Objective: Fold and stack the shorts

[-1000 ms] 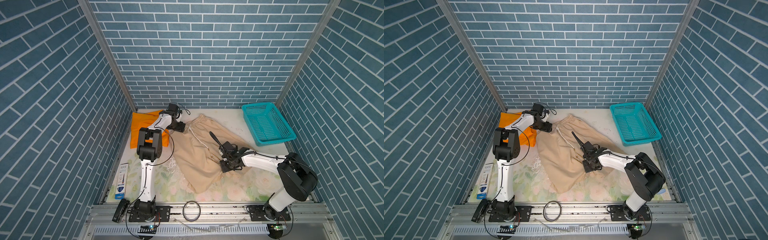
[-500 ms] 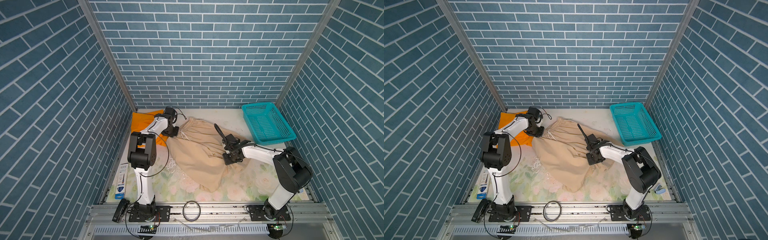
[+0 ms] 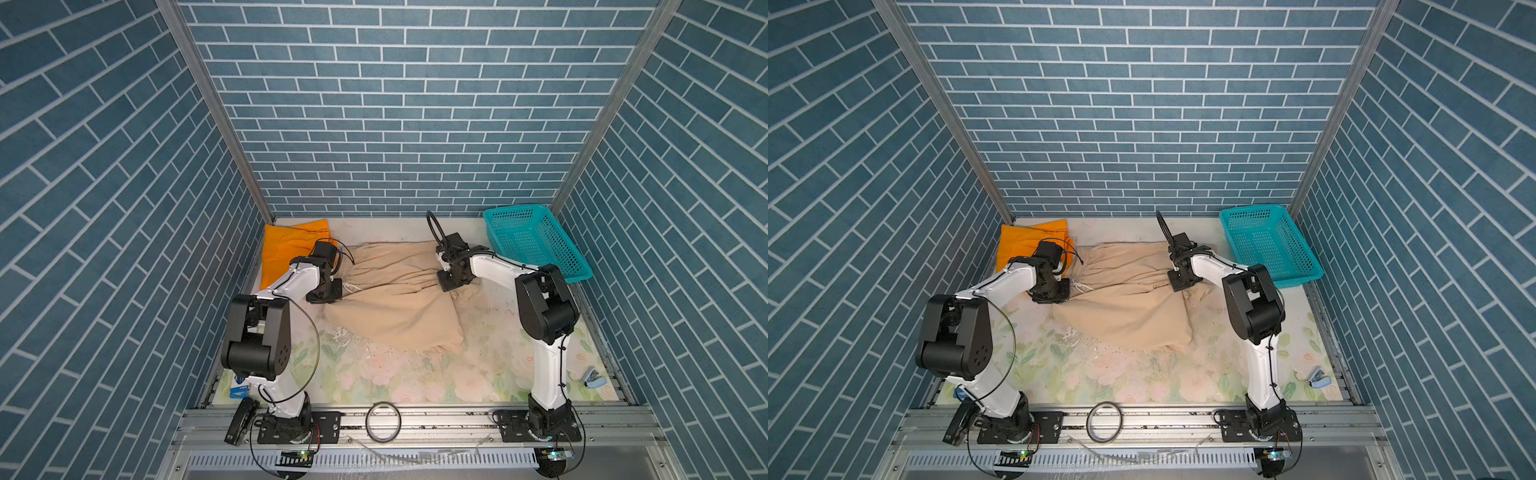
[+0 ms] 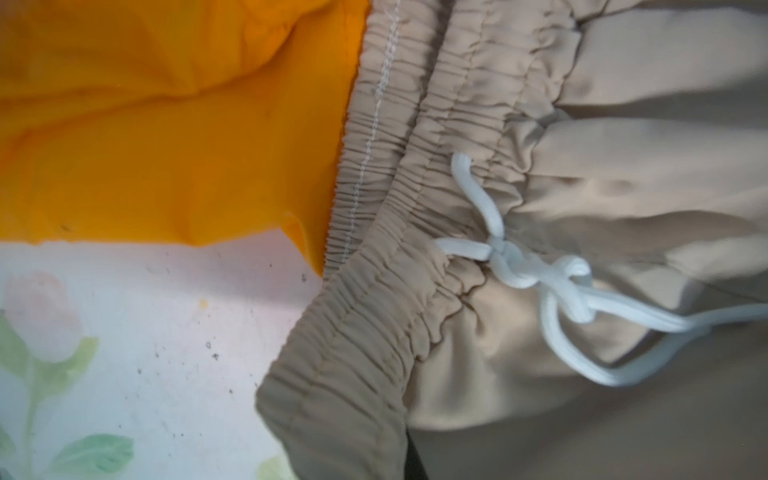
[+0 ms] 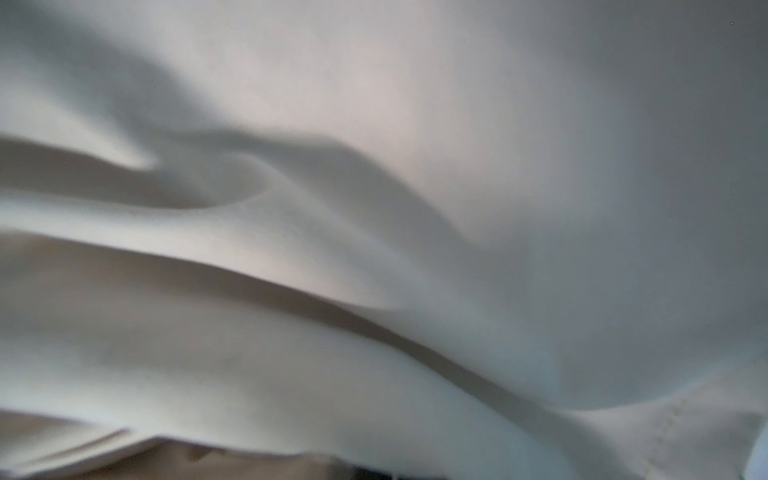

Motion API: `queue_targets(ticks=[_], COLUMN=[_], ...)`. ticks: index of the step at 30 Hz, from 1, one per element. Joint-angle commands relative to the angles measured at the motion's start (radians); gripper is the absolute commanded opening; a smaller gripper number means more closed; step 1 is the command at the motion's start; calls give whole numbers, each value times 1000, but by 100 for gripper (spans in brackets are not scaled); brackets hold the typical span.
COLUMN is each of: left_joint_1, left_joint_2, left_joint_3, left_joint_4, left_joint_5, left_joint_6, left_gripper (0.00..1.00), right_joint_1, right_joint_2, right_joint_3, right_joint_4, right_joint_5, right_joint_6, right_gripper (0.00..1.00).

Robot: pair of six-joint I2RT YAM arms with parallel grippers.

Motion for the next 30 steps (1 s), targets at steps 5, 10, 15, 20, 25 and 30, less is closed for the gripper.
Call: queue_targets(ticks=[5,10,15,20,25,30], left_joint_1=[5,21,55,96,98,97], left_joint_2=[-126,-175,-236,-294,-317,-309], left_joint_3=[-114,-96,-146,-244,-317,-351], left_joint_4=[45,16,38,83,153,237], left_joint_5=[-24,-25,73,163,241,300], left_joint_6=[-74,-62,-79,-108,-142,-153], left_gripper=[47,65,79,90,91,91], right_joint_1=[-6,-22,-32,-25,24,85], right_joint_2=[-108,-376,-611,-830,-939,-917], right_joint_3=[8,-192,-443,-728,-893,-976], right_joint_4=[-1,31,-45,-33,51,168], right_joint_5=[-135,-139,-145,-214,-246,-221], right_joint_6=[-25,74,213,393,461,486], right_gripper=[39,53,57,59,60,61])
